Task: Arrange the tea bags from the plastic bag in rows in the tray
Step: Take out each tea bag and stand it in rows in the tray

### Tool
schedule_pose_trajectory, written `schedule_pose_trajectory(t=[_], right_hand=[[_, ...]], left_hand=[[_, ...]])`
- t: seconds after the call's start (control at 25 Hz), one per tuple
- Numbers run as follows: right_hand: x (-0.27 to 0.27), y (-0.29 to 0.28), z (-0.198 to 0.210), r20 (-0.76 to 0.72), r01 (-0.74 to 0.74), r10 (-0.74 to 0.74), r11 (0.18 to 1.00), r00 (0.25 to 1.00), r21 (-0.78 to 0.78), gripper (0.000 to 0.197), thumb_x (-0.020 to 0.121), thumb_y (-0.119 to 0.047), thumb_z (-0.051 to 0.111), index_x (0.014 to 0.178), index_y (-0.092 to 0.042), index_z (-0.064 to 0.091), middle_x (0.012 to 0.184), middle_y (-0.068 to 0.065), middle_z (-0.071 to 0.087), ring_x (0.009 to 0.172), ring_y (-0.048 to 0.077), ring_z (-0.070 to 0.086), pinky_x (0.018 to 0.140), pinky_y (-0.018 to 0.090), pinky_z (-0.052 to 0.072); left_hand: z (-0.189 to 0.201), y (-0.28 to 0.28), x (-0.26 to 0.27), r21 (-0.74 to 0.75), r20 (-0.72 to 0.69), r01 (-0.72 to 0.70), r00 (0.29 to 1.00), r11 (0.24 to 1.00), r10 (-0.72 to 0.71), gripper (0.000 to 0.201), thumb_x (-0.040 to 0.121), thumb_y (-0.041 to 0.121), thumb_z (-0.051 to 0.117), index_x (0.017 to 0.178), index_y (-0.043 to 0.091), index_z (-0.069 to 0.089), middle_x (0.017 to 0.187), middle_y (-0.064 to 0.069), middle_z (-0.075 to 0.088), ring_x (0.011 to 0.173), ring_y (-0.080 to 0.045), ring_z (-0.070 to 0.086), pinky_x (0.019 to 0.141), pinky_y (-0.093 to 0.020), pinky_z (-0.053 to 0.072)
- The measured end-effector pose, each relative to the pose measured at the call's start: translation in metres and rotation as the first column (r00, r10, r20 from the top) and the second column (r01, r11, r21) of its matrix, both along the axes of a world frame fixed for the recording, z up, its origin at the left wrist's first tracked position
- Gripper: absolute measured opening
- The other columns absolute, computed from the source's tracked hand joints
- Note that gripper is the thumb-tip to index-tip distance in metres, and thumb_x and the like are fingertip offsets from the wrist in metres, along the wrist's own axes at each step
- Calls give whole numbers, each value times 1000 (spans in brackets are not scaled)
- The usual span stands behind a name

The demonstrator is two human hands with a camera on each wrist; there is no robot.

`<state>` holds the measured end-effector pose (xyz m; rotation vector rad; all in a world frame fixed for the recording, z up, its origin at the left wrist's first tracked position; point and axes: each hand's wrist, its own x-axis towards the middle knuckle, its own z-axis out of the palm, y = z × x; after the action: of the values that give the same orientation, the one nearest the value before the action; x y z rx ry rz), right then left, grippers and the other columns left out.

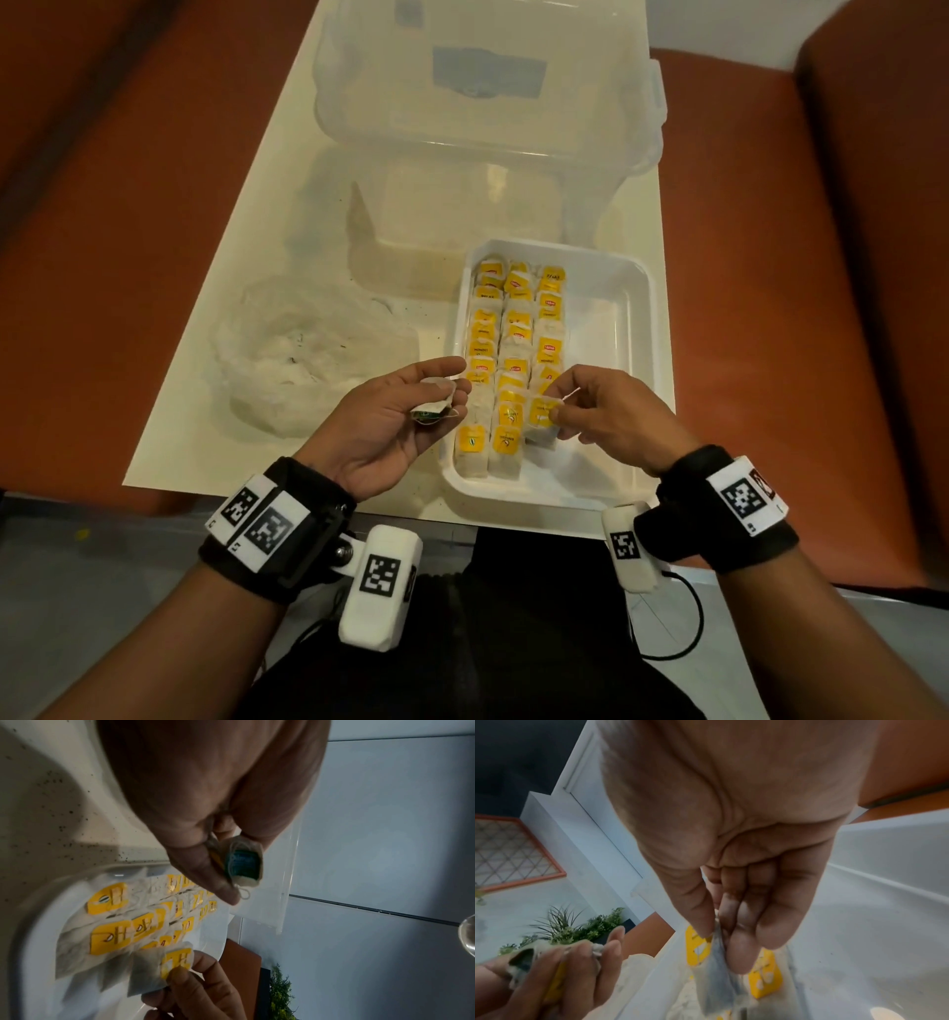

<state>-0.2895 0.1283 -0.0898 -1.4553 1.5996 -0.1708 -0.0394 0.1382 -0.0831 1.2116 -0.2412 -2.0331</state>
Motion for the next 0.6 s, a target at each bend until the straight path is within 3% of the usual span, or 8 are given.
schedule_pose_trajectory(t=[0.24,0.4,0.6], right_hand=[[4,9,-10,-178,-177,204,972,963,157,7,89,-21,65,90,-28,64,77,-4,76,72,8,66,74,28,51],[8,12,-20,-269,-115,150,983,951,141,6,88,-26,65,87,-31,61,72,-6,75,75,10,70,79,32,55],[11,14,-21,-229,-26,53,992,972,120,10,88,-22,63,89,-30,58,74,-7,76,68,10,73,83,39,60]], left_hand=[[1,2,5,10,-1,-30,1000,999,30,23,94,-5,54,111,2,68,94,-14,68,73,-15,69,65,-23,60],[2,7,7,14,4,-36,999,999,36,23,94,-5,54,110,2,68,92,-14,69,71,-15,69,65,-23,61],[2,12,10,13,3,-48,999,999,48,22,94,-6,53,109,2,67,92,-15,68,71,-15,69,70,-24,61]])
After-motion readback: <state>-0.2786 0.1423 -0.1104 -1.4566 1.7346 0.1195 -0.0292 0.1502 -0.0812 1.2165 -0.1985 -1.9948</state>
